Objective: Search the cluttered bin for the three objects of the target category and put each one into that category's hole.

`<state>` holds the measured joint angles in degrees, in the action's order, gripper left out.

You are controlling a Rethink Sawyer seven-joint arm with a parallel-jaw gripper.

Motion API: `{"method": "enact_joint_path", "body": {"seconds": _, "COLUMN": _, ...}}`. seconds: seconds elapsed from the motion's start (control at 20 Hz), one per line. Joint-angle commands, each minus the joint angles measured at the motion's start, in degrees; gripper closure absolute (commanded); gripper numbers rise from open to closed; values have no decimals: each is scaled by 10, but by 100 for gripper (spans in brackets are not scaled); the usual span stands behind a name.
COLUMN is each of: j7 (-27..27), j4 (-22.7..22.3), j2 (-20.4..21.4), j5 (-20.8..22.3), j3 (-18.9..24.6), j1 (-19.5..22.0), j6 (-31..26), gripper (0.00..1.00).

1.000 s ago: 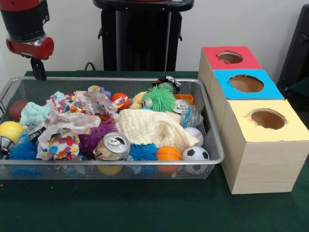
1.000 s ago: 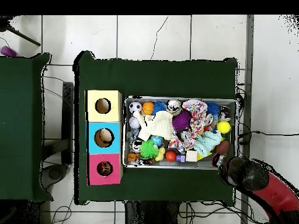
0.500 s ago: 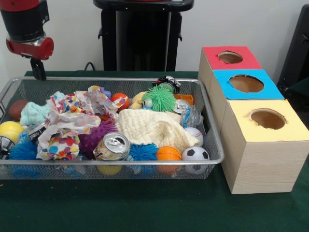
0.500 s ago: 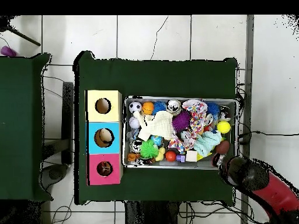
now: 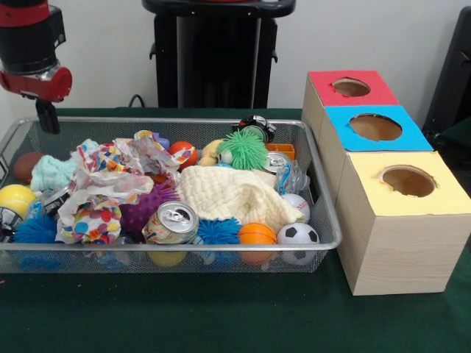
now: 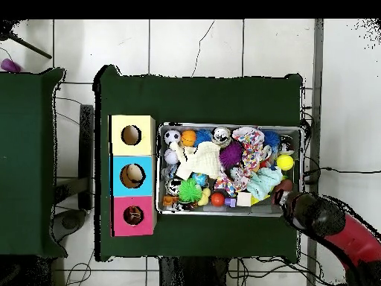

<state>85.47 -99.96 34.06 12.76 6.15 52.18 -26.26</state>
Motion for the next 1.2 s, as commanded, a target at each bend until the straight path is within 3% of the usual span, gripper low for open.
{"method": "enact_joint_path", "body": {"seconds": 0.05, "j7": -21, "j4": 48, "j2": -36, "j5": 13, "j3": 61, "j1": 9, "j6": -40, "gripper": 100}}
{"method": "enact_joint_path", "body": {"seconds": 0.55, "j7": -35, "j4": 56, "j2": -72, "j5": 28, "j3": 79, "j1": 33, "j6": -13, "gripper": 100}}
{"method": "enact_joint_path", "body": {"seconds": 0.9, "j7": -53, "j4": 94, "j2": -109, "j5": 36, "j3": 91, "j1": 41, "j6": -24, "gripper": 100}}
{"method": "enact_joint_path", "body": {"seconds": 1.2, "j7": -51, "j4": 97, "j2": -110, "j5": 44, "j3": 92, "j1": 42, "j6": -19, "gripper": 100}}
